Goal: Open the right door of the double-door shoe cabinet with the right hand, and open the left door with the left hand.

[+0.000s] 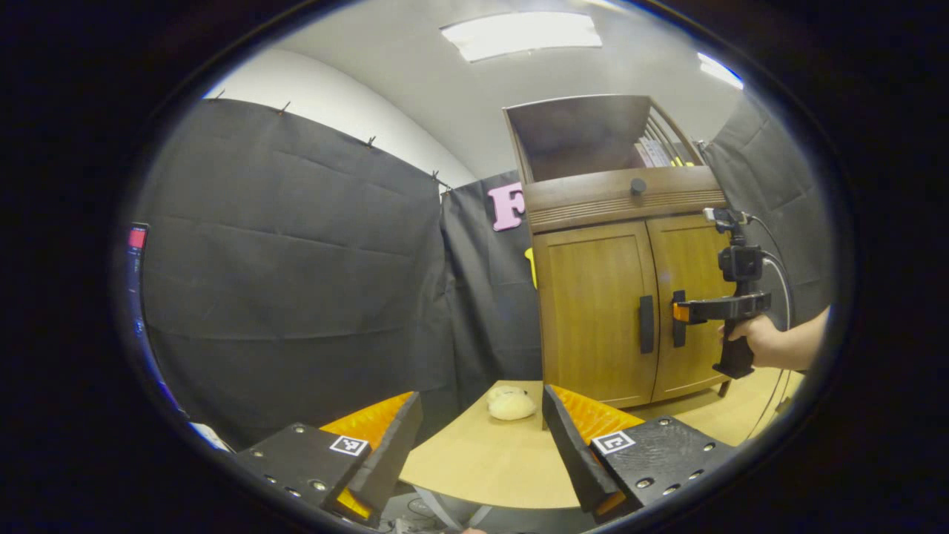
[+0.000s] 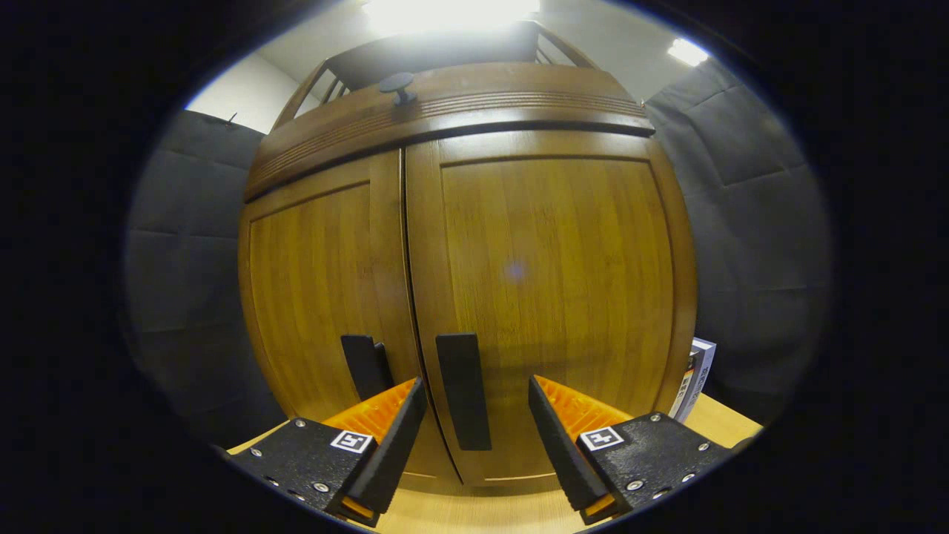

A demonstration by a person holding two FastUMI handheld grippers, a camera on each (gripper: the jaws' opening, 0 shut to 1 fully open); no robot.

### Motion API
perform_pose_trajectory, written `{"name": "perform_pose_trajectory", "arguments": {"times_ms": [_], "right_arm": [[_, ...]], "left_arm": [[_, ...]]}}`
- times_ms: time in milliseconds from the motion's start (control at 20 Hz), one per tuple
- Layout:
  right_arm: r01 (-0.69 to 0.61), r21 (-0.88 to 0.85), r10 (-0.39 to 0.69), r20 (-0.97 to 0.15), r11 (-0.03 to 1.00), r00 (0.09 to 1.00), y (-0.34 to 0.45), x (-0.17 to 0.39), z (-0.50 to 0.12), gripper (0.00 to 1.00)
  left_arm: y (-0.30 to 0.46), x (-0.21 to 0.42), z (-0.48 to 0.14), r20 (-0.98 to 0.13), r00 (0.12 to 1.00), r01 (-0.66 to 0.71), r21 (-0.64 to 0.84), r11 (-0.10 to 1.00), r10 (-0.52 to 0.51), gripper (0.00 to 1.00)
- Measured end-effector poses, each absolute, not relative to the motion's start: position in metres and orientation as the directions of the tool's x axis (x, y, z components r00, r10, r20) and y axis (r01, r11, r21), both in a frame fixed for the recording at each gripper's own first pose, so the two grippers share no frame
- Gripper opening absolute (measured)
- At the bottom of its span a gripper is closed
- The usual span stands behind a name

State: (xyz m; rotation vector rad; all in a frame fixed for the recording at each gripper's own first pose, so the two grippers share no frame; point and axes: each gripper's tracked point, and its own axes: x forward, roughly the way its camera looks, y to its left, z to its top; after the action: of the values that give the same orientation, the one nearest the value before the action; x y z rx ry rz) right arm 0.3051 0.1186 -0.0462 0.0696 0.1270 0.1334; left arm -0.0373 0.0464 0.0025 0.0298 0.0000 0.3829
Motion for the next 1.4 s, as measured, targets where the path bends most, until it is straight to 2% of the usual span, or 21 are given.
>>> {"name": "perform_pose_trajectory", "arguments": {"times_ms": [350, 500, 600, 800, 1400], "right_arm": [[-0.147, 0.078, 0.158, -0.179, 0.986, 0.971, 0.133, 0.329, -0.067, 0.64], [-0.143, 0.085, 0.156, -0.176, 0.986, 0.972, 0.134, 0.333, -0.068, 0.40], [-0.142, 0.068, 0.152, -0.173, 0.987, 0.973, 0.133, 0.333, -0.068, 0.33], [-0.147, 0.066, 0.156, -0.184, 0.987, 0.970, 0.134, 0.330, -0.068, 0.24], [-0.178, 0.068, 0.188, -0.171, 0.982, 0.967, 0.136, 0.328, -0.057, 0.26]], "left_arm": [[0.050, -0.038, 0.001, -0.007, 0.922, -0.386, 0.039, 0.922, 0.386, 0.99], [0.051, -0.038, 0.002, -0.003, 0.920, -0.392, 0.046, 0.919, 0.393, 0.99], [0.051, -0.037, 0.001, -0.009, 0.919, -0.394, 0.045, 0.918, 0.395, 0.99], [0.052, -0.037, 0.000, -0.009, 0.922, -0.386, 0.034, 0.922, 0.386, 0.99], [0.045, -0.038, 0.002, 0.016, 0.953, -0.302, 0.031, 0.953, 0.302, 0.99]]}}
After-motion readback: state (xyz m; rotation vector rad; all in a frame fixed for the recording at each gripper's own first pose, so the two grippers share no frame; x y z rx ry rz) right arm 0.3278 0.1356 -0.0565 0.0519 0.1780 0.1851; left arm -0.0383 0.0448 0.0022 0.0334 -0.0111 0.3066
